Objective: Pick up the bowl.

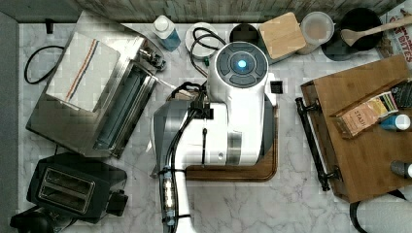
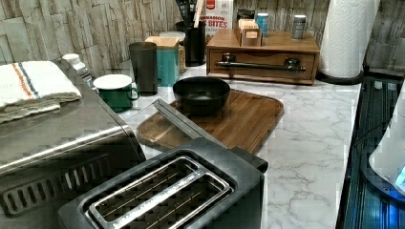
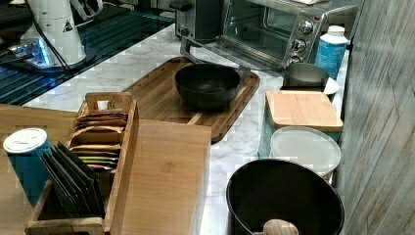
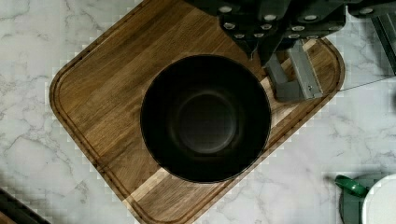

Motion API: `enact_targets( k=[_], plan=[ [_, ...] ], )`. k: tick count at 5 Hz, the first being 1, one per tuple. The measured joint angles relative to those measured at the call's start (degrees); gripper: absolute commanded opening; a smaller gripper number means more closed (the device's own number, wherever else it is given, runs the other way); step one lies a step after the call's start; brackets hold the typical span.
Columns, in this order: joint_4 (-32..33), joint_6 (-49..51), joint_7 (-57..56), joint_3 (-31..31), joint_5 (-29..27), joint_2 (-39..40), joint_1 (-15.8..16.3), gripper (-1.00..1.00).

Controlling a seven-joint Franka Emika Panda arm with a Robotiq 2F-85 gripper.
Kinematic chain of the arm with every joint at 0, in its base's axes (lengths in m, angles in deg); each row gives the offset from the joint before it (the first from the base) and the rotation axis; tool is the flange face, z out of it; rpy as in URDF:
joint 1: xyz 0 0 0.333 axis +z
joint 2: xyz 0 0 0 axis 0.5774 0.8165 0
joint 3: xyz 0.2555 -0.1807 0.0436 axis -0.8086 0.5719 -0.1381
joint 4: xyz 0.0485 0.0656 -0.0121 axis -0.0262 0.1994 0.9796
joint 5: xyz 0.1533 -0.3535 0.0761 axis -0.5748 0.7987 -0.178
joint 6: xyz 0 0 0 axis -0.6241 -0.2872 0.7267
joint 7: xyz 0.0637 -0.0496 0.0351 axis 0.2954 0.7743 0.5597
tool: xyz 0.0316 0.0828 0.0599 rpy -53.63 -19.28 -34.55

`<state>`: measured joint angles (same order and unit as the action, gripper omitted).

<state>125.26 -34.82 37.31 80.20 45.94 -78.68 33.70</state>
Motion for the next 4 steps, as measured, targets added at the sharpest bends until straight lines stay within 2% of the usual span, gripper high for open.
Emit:
enact_targets(
  k=[2, 3, 4],
  plan=[
    [0.62, -0.48, -0.04, -0.08, -0.21, 0.18, -0.15, -1.0],
    [4.14, -5.46, -0.03, 0.27, -0.21, -1.16, -0.13, -1.0],
    [11.25, -10.14, 1.57, 1.37, -0.67, -4.74, -0.14, -0.45]
  ],
)
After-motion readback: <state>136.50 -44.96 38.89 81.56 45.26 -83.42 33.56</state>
